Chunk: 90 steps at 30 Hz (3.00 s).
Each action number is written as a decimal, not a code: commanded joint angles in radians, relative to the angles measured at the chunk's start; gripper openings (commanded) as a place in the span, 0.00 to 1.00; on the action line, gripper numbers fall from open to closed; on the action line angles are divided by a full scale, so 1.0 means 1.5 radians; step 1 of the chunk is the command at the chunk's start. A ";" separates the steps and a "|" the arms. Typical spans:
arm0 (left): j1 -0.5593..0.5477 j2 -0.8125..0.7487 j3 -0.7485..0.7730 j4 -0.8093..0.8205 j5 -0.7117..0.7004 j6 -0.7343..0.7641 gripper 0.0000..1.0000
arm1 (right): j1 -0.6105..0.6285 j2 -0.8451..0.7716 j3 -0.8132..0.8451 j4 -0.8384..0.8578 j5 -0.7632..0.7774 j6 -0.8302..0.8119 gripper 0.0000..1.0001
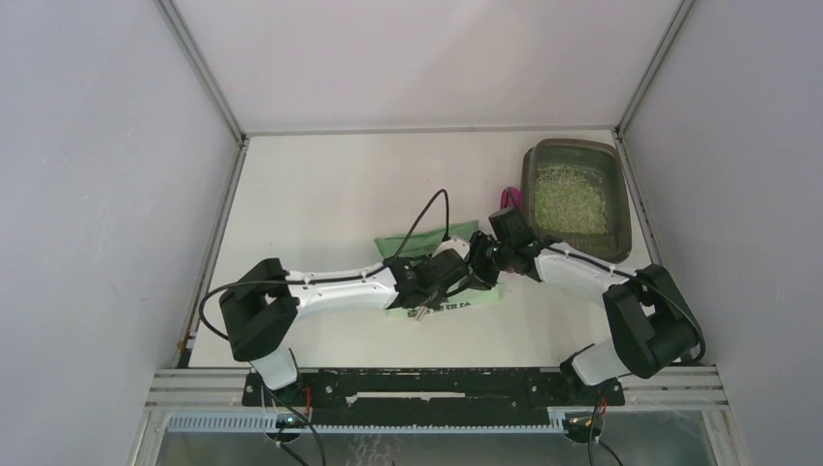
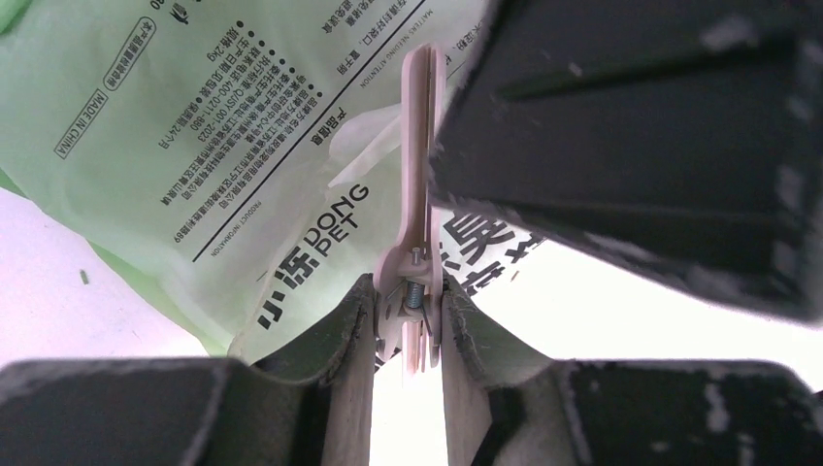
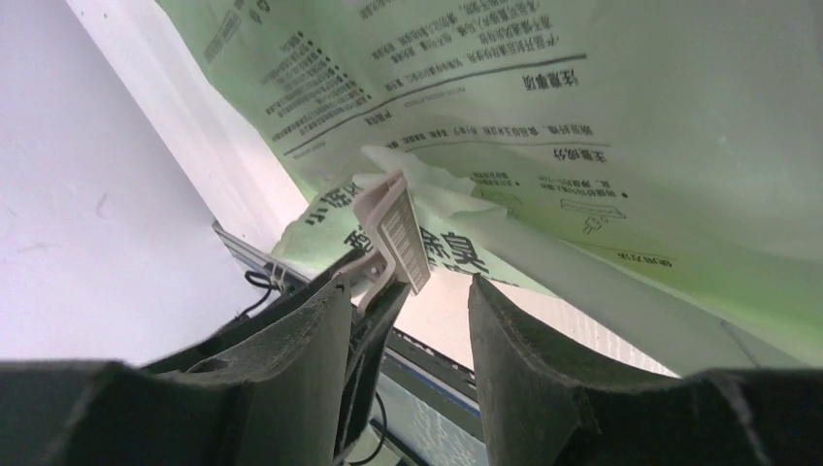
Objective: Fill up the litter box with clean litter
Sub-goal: Adjust the cat litter bag at the center of the board.
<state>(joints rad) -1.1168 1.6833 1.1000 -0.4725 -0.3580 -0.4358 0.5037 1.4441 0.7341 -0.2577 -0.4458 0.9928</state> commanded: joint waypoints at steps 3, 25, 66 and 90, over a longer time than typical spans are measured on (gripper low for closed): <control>-0.022 0.006 0.021 0.013 -0.069 0.022 0.01 | 0.018 0.042 0.064 -0.033 0.050 0.029 0.55; -0.041 0.009 0.009 0.029 -0.105 0.039 0.00 | 0.080 0.064 0.093 -0.030 0.050 0.027 0.39; -0.037 -0.015 0.005 -0.010 -0.077 0.053 0.38 | 0.083 0.135 0.093 -0.013 0.048 -0.003 0.03; 0.036 -0.102 -0.118 0.075 0.004 0.030 0.00 | 0.027 0.034 0.091 -0.086 0.045 -0.087 0.39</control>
<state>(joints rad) -1.0966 1.5822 0.9768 -0.4057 -0.3595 -0.3851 0.5819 1.5986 0.8467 -0.3134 -0.4007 0.9459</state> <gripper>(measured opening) 0.287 0.372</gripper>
